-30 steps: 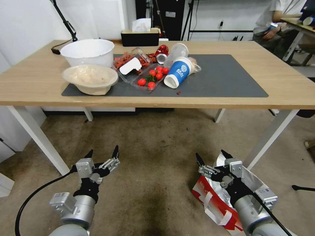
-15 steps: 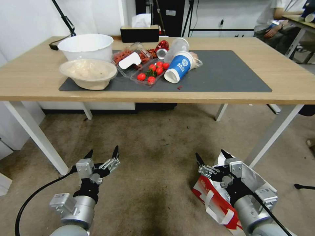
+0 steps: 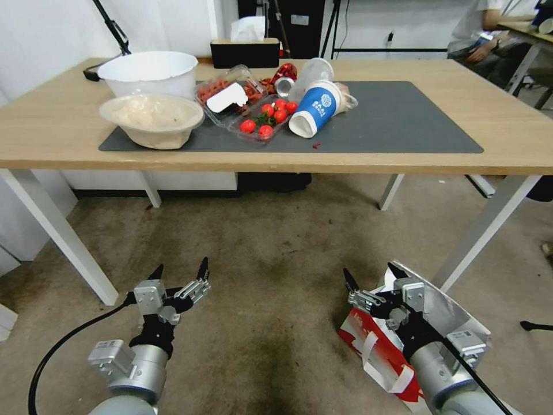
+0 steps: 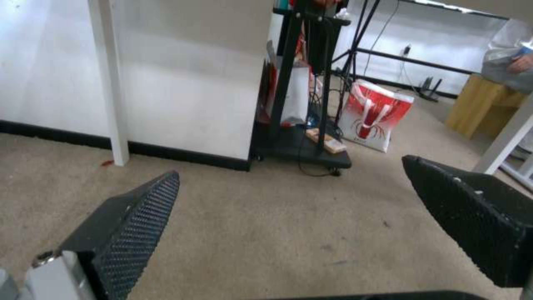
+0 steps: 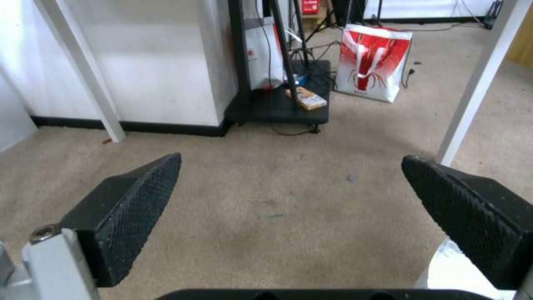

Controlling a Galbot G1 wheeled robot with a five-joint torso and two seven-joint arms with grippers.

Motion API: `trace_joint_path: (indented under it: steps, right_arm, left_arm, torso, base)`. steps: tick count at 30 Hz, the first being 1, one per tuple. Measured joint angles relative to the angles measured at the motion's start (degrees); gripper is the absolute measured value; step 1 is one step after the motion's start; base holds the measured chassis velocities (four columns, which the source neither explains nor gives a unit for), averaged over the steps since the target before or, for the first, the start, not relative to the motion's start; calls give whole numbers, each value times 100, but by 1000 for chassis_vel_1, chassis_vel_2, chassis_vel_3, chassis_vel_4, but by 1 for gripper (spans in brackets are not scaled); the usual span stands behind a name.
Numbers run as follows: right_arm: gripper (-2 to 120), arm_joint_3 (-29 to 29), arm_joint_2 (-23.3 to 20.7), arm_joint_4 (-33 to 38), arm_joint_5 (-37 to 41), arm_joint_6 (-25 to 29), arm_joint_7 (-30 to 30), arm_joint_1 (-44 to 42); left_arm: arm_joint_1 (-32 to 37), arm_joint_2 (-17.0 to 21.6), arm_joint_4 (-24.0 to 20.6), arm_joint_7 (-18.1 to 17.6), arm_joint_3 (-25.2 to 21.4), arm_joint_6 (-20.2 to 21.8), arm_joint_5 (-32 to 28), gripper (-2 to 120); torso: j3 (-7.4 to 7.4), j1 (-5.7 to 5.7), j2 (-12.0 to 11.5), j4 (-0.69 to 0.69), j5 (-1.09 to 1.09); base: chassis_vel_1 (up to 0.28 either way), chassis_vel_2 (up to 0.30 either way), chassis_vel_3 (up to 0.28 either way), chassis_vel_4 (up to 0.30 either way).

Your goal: Pick up the food delivery bag from the floor and place it on the table.

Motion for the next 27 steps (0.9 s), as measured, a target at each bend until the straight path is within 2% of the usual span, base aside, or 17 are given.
trace_joint_path:
  steps: [27]
  right_arm:
    - [100, 5, -59, -86, 29, 68, -15, 67]
  left_arm:
    - [-1, -42, 33, 9, 1, 13, 40, 100]
  torso:
    - [-473, -146, -623, 0, 0]
  base:
    - [0, 0, 0, 0]
